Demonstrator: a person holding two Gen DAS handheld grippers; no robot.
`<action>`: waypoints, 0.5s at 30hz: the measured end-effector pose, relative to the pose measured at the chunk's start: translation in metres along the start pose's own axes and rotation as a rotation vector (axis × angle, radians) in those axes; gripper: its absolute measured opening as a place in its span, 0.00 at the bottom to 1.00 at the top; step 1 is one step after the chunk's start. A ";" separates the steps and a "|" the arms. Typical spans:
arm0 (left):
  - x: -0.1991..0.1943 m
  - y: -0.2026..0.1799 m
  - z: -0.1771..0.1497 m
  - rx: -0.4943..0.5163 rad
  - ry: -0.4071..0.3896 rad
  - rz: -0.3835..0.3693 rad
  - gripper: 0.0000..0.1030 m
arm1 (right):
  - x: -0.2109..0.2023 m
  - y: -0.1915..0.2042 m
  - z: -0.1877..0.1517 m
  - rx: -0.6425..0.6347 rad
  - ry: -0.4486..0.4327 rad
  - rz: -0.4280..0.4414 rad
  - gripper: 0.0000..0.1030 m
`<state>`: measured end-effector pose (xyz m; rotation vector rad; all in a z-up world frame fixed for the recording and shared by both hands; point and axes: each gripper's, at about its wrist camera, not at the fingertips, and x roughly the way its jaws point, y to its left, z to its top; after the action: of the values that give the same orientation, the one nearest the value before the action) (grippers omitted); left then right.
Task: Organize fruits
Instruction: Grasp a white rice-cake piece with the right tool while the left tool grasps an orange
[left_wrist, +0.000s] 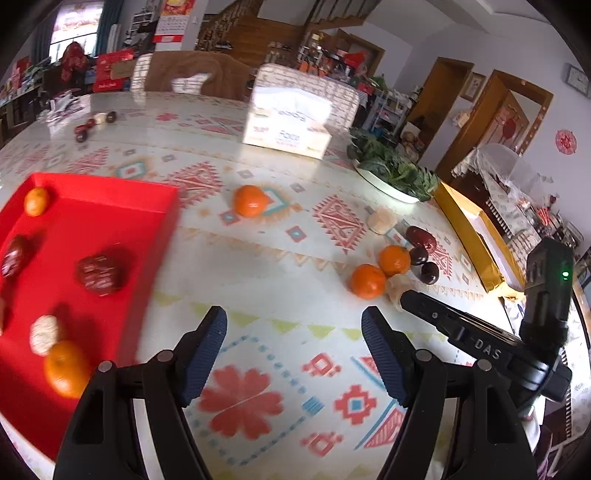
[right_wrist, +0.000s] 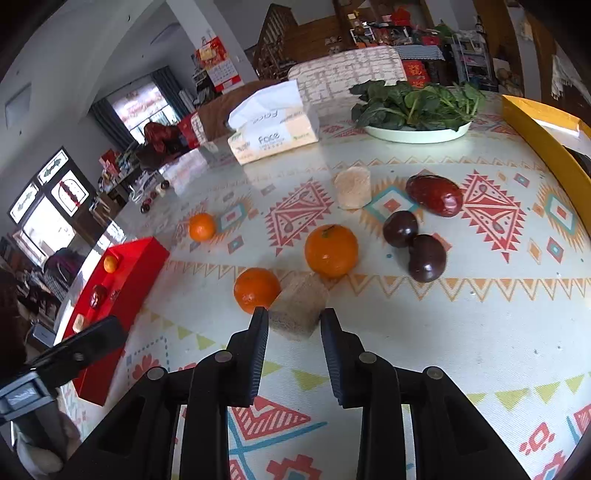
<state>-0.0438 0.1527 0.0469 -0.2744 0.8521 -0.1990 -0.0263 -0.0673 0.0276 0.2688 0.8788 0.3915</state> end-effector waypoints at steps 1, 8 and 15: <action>0.007 -0.007 0.002 0.016 0.007 -0.008 0.73 | -0.002 -0.002 0.000 0.007 -0.004 0.002 0.24; 0.051 -0.039 0.011 0.086 0.055 -0.047 0.73 | -0.007 -0.015 0.003 0.058 -0.010 0.029 0.24; 0.054 -0.018 0.024 -0.026 0.022 -0.066 0.73 | 0.003 -0.004 0.004 0.001 0.016 0.011 0.25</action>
<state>0.0084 0.1243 0.0290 -0.3250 0.8686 -0.2532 -0.0203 -0.0700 0.0263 0.2719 0.8936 0.4038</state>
